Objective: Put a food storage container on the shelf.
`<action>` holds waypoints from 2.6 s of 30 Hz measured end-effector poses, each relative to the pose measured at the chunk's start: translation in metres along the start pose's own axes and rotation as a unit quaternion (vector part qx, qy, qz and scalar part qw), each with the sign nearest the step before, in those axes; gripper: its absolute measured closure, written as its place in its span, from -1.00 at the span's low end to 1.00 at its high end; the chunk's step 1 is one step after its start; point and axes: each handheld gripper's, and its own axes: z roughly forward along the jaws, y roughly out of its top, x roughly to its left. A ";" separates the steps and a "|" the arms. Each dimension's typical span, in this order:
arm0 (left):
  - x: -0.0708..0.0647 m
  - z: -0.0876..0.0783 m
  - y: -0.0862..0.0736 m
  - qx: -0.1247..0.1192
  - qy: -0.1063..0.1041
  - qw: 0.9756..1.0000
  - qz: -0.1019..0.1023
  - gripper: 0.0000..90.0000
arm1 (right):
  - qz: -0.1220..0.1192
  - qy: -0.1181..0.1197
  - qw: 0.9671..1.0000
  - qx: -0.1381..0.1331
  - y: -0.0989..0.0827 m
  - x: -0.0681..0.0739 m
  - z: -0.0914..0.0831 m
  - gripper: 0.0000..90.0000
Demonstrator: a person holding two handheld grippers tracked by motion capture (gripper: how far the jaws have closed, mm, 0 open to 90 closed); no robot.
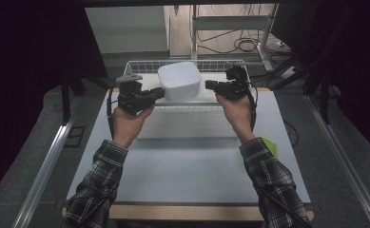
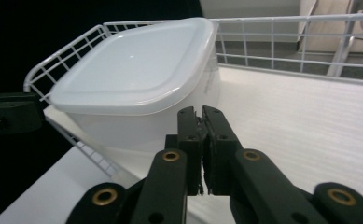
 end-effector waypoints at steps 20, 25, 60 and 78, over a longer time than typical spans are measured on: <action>0.023 0.036 0.014 0.024 0.049 0.998 -0.039 1.00 | -0.018 -0.034 0.999 0.004 -0.002 0.007 0.023 1.00; 0.024 0.040 0.016 0.028 0.050 0.998 -0.036 1.00 | -0.018 -0.035 0.999 0.003 -0.004 0.006 0.021 1.00; -0.013 -0.023 -0.090 0.044 -0.045 0.997 0.043 -0.14 | -0.094 0.026 0.995 0.016 -0.084 0.030 -0.026 0.05; -0.021 -0.032 -0.150 0.052 -0.040 0.994 0.089 -0.67 | -0.103 0.035 0.994 0.030 -0.139 0.011 -0.040 -0.53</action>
